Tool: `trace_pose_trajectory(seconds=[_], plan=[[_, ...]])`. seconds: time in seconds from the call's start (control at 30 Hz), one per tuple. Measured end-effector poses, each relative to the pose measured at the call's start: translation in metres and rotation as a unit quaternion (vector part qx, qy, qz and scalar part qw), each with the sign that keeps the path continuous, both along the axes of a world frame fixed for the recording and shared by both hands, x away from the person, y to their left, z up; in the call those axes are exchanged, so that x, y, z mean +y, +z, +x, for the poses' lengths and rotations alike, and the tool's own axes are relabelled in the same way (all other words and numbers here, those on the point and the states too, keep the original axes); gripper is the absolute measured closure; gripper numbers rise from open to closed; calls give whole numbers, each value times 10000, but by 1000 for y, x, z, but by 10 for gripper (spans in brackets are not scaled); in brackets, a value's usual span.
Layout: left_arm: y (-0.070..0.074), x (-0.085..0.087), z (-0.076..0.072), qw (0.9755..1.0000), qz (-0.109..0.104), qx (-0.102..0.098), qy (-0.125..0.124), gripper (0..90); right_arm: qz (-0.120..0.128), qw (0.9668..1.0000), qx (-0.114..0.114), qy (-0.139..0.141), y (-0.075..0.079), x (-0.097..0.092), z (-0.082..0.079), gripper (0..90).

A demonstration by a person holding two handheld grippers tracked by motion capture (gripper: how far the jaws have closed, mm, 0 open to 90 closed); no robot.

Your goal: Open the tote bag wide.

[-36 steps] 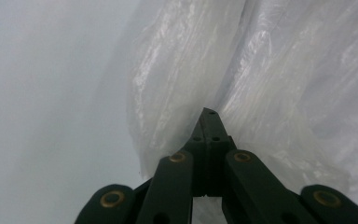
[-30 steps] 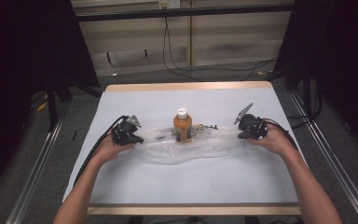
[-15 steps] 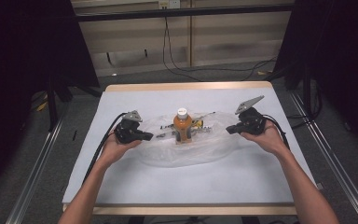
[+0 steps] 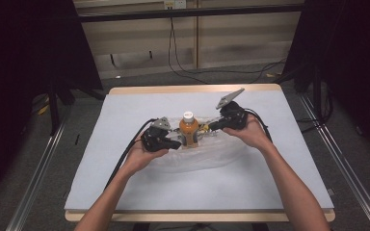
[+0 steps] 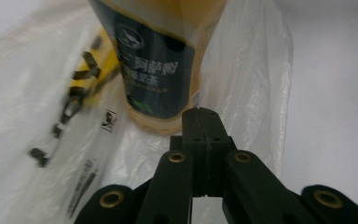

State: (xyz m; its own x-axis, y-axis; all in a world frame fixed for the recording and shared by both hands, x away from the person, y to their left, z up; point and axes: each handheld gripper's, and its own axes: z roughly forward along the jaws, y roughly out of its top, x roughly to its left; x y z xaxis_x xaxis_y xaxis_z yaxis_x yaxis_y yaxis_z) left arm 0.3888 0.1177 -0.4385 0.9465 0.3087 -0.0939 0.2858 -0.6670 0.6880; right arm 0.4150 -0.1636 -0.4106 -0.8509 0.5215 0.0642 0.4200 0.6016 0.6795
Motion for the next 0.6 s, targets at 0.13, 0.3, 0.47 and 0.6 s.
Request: trace_pose_trajectory(seconds=[0.13, 0.3, 0.47, 0.6], plan=[[-12, -9, -4, 9999, 96, 91, -20, 900, -155, 9996, 252, 44, -12, 21, 18, 900], [-25, -19, -11, 9998, 87, 170, -116, 900, -395, 9973, 623, -57, -34, 41, 36, 900], [-32, -21, -19, 9988, 328, 212, -284, 900, -702, 9937, 805, -328, -55, 51, 51, 900], [-34, -19, -25, 9985, 287, 276, -366, 900, -646, 9930, 846, -505, -57, 53, 60, 900]])
